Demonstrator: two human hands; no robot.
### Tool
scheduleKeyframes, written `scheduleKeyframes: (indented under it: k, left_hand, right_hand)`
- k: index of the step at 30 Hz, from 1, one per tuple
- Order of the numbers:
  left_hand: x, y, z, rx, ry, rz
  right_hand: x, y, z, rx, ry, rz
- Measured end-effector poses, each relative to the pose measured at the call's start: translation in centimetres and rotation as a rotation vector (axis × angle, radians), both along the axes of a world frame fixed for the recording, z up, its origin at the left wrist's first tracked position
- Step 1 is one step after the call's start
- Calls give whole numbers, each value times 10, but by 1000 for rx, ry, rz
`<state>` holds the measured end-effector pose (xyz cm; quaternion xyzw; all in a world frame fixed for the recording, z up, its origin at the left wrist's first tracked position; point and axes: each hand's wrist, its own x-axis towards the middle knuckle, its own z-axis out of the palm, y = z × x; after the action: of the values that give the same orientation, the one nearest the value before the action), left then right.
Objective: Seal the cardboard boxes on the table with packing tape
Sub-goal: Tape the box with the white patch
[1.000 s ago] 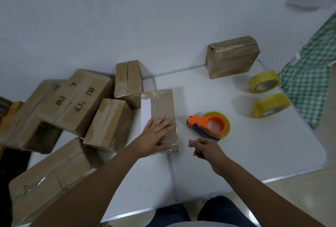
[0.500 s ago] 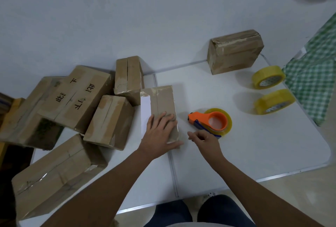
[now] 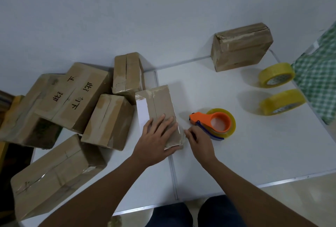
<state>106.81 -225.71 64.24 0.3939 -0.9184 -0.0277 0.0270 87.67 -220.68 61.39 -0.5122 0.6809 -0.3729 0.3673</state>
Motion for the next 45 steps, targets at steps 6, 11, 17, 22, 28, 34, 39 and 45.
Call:
scheduleKeyframes:
  k: [6, 11, 17, 22, 28, 34, 39, 45]
  left_hand:
    - [-4, -1, 0, -18, 2, 14]
    - [-4, -1, -1, -8, -11, 29]
    - [-5, 0, -1, 1, 5, 39]
    - [-6, -1, -2, 20, 20, 54]
    - [-7, 0, 0, 3, 13, 56]
    - [-8, 2, 2, -3, 30, 41]
    - [0, -2, 4, 38, 17, -58]
    - [3, -19, 38, 510, 539, 222]
  right_hand:
    - [16, -13, -7, -25, 112, 11]
    - [22, -18, -15, 136, 10, -22]
    - [16, -29, -8, 276, -88, 17]
    - [18, -1, 17, 252, -561, -85]
    - [37, 0, 24, 214, -466, -41]
    - [28, 3, 27, 271, -464, 54]
    - [13, 14, 40, 302, -337, 183]
    - [6, 17, 54, 101, -125, -30]
